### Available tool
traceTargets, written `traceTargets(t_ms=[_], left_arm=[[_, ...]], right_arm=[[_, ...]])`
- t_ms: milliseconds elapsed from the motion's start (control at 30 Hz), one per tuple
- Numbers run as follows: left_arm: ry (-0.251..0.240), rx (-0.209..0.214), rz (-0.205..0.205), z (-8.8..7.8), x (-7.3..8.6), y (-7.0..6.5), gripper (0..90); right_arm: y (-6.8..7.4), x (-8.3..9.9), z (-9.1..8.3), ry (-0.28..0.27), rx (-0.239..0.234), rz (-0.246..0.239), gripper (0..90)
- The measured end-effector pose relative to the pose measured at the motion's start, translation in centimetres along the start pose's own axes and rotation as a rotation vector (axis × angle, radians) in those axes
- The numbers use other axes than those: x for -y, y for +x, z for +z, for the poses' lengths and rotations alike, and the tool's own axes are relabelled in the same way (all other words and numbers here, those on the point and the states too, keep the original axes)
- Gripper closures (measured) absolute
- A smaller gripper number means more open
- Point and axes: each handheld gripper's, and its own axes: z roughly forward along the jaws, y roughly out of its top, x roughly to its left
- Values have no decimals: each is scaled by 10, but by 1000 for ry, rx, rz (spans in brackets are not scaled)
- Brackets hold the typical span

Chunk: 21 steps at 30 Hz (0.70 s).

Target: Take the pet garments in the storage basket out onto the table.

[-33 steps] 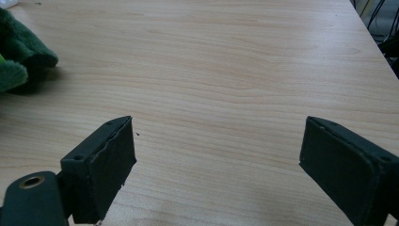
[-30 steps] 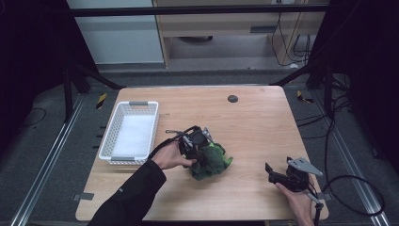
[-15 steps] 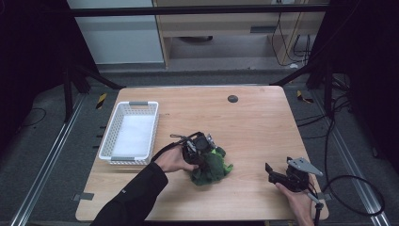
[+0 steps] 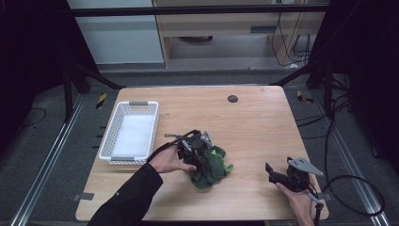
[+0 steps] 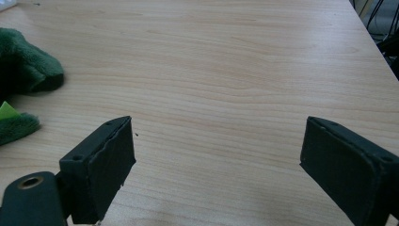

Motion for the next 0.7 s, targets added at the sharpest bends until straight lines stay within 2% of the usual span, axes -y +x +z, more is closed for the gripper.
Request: traceTargets(t_ms=[100, 300, 600, 700], left_arm=[[-41, -10, -8, -10, 4, -3, 309], [-93, -39, -32, -20, 12, -5, 278], [-187, -106, -102, -29, 27, -11, 258], [-246, -115, -135, -33, 37, -12, 256]], right_arm=[[0, 0, 0, 0, 0, -1, 102], [0, 0, 0, 0, 1, 0, 102], [0, 0, 0, 3, 0, 6, 100], [0, 0, 0, 0, 0, 8, 100]])
